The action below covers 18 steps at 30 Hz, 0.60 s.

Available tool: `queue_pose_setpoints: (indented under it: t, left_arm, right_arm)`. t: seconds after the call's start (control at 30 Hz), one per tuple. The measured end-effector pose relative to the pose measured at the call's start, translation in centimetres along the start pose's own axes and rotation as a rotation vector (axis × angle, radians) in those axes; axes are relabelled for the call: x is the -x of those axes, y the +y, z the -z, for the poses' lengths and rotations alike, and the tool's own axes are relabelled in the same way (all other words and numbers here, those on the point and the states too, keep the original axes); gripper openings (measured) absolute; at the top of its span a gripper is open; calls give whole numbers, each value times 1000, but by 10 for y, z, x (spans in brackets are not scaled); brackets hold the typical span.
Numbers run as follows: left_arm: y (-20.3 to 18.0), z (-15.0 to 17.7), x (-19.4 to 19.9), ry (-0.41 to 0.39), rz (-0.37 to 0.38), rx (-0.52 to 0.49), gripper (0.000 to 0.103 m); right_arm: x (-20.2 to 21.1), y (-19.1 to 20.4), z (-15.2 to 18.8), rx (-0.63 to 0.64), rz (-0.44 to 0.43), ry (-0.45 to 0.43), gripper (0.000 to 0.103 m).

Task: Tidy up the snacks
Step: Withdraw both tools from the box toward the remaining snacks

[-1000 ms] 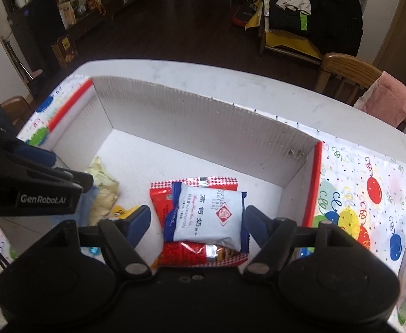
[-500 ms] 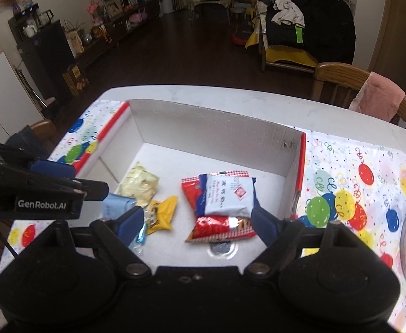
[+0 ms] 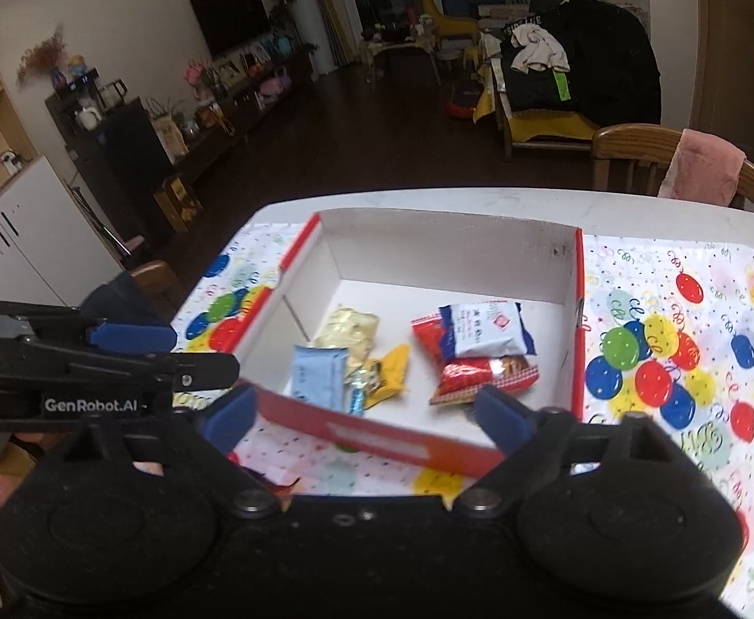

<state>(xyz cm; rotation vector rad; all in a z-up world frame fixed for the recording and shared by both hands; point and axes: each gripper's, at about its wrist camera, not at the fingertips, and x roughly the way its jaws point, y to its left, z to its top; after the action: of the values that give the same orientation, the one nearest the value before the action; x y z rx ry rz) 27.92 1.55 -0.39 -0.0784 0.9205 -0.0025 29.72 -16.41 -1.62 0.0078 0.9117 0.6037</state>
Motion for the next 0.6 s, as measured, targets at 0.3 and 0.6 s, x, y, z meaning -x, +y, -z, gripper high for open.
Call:
queue_pose_setpoints:
  t: [0.3,0.6]
  left_arm:
    - [8,39,33,-42,15,-11,65]
    - [29,82,49,-37,39,39,78]
  right_arm:
    - [23,25,35,12,-47,-27,100]
    - [31,48,77,72,-48,-22,103]
